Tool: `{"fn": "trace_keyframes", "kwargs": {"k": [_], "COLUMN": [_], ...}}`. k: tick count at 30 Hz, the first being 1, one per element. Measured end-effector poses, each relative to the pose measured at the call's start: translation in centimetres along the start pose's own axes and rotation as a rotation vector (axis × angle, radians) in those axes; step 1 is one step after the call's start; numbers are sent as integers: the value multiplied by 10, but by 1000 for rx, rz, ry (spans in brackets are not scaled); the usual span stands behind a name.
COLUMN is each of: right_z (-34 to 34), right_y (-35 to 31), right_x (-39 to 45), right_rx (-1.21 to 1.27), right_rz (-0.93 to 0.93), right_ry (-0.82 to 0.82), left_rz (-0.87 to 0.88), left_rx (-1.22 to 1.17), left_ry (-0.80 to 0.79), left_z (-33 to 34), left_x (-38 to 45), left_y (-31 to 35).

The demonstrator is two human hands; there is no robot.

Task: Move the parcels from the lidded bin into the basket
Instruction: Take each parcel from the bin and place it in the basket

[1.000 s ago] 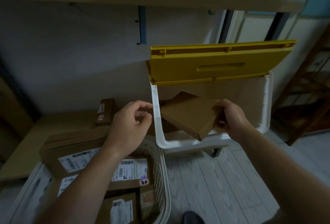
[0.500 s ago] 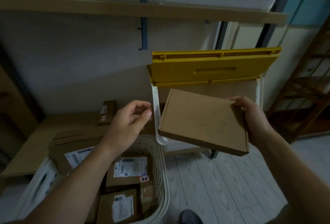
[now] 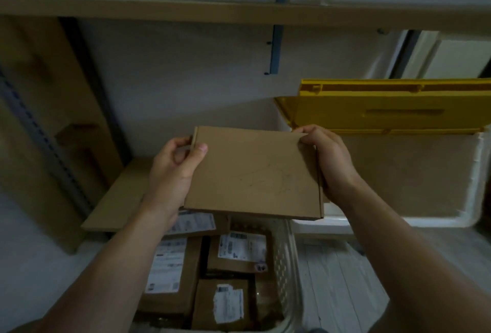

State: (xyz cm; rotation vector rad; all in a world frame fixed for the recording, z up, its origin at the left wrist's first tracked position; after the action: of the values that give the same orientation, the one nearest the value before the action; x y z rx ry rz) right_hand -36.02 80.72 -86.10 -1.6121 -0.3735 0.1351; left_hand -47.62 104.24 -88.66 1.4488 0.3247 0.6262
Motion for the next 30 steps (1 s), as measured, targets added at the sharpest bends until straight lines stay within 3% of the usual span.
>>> {"fn": "trace_keyframes", "kwargs": {"k": [7, 16, 23, 27, 30], "right_z": [64, 94, 110, 126, 131], "right_y": [17, 25, 28, 30, 30], "right_x": [23, 31, 19, 10, 1], "right_rx": [163, 276, 524, 585, 591], "right_rz": [37, 70, 233, 238, 209], "right_ry": [-123, -186, -274, -349, -440], "left_rz": [19, 124, 179, 94, -20], "left_rx": [-29, 64, 185, 220, 118], "left_ry": [250, 339, 312, 210, 76], "left_z": [-67, -94, -91, -68, -48], "left_x": [7, 10, 9, 7, 6], "left_y": [16, 21, 11, -1, -12]}}
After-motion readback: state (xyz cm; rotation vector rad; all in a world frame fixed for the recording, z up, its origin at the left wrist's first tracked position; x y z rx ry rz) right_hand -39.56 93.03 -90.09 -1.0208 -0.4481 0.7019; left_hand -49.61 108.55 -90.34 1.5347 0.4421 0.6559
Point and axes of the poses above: each hand's wrist, its own x-axis towards the middle knuckle, its own z-axis out of the palm, y = z × x, the point moved 6 cm from there along x, towards the middle knuckle, and after that the axes turned 1 degree about -x, right-handed, at the moved point
